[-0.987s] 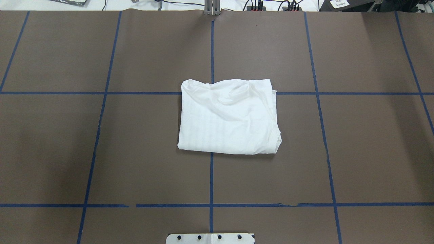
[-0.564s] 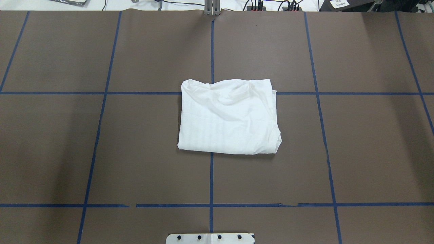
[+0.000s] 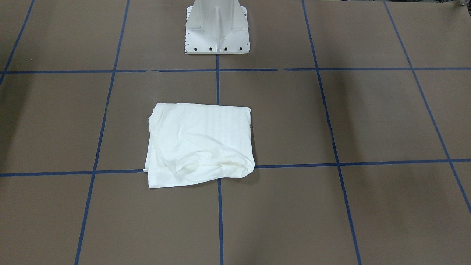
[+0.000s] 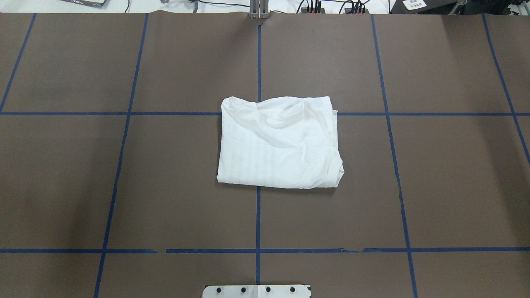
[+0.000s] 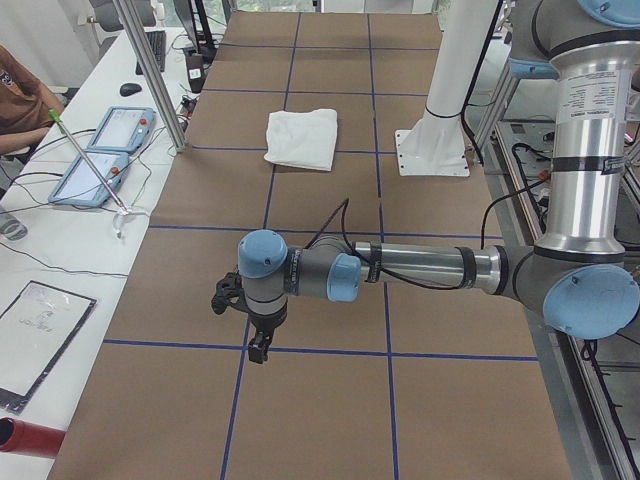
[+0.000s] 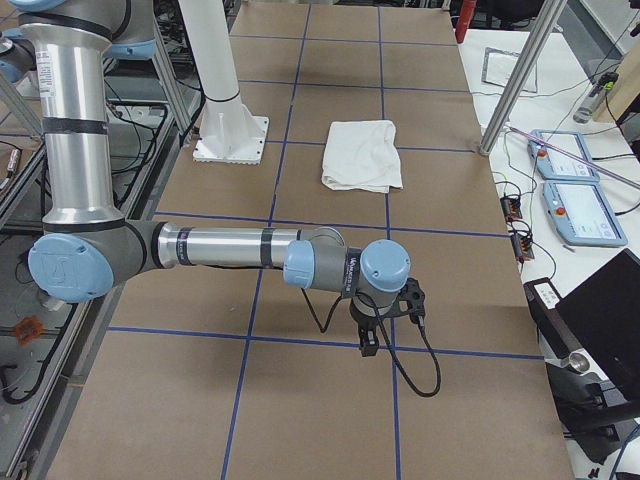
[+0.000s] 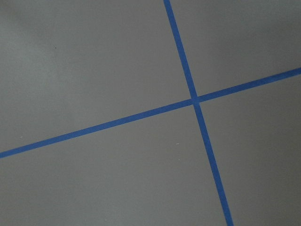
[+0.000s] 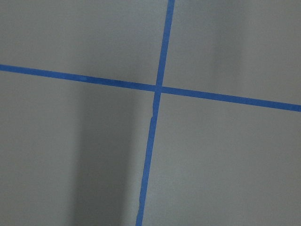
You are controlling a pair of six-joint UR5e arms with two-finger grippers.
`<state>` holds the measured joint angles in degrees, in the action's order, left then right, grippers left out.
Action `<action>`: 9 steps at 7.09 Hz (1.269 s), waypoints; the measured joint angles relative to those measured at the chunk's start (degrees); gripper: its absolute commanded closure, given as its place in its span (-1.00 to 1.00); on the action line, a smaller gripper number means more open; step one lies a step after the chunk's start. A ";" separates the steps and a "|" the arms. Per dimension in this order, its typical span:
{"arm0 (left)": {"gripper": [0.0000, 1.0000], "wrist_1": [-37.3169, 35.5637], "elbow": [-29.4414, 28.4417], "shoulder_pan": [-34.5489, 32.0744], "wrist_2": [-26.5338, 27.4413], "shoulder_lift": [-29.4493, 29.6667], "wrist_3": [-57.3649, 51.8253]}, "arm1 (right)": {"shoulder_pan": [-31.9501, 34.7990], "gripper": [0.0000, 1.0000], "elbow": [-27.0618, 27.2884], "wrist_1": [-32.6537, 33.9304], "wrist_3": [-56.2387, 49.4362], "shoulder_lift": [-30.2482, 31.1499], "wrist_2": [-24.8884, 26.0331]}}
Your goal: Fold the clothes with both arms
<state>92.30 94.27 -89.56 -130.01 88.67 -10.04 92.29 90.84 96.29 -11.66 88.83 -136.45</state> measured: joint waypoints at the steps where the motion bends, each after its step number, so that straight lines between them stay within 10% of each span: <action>1: -0.99 -1.12 0.56 0.00 -0.32 -0.20 -0.08 | 0.00 -1.00 0.03 -0.10 0.97 0.02 0.07; 9: -0.99 -1.10 0.95 -0.09 -3.49 -1.51 8.38 | 0.00 -1.00 -0.02 -0.22 1.64 -0.05 0.62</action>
<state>91.20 95.22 -89.64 -133.51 87.17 -1.65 92.29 90.82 96.06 -10.02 88.78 -135.83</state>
